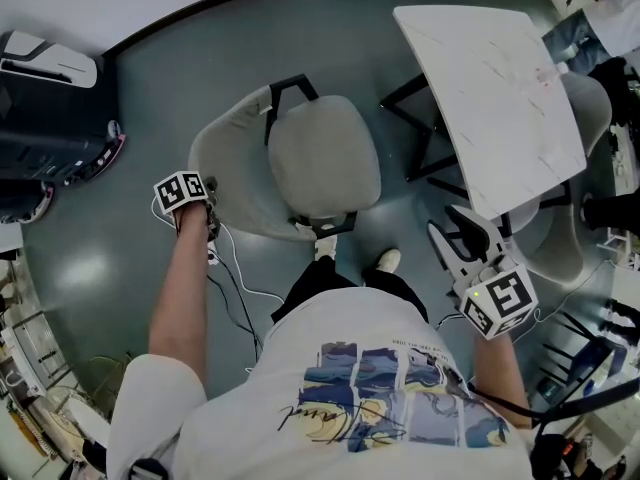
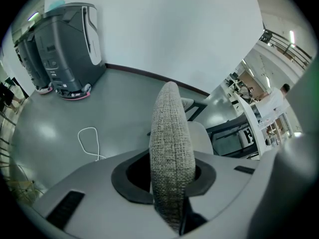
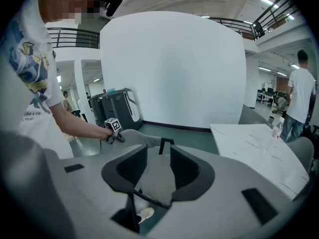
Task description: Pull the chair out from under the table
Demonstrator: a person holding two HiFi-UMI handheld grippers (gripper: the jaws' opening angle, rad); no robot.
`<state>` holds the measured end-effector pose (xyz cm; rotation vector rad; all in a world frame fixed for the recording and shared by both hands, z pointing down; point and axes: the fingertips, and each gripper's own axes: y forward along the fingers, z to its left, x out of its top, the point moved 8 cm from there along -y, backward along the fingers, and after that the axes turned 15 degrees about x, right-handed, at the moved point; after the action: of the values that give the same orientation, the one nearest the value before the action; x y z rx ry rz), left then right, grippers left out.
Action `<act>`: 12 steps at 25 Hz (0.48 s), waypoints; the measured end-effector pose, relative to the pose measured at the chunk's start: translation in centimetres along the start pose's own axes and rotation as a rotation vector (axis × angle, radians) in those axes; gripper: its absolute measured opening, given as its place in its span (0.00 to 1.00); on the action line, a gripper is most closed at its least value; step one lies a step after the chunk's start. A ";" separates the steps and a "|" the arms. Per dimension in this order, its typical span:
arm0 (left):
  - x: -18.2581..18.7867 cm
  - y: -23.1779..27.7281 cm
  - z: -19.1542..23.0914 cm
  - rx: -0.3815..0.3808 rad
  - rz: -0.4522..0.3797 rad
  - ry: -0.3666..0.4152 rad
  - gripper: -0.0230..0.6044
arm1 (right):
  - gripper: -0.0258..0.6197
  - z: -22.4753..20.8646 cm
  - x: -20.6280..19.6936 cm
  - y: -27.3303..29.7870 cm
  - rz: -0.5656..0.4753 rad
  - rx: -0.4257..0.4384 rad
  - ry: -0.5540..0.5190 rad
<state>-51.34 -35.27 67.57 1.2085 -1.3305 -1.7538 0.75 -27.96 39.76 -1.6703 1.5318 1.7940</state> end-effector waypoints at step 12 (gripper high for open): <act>-1.0 -1.9 0.2 0.085 -0.032 -0.034 0.31 | 0.25 1.4 -1.0 -3.7 -0.022 -0.016 -0.022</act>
<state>-51.00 -33.79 66.11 1.2578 -1.4249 -1.7628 3.03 -24.84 38.44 -1.6629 1.4879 1.8121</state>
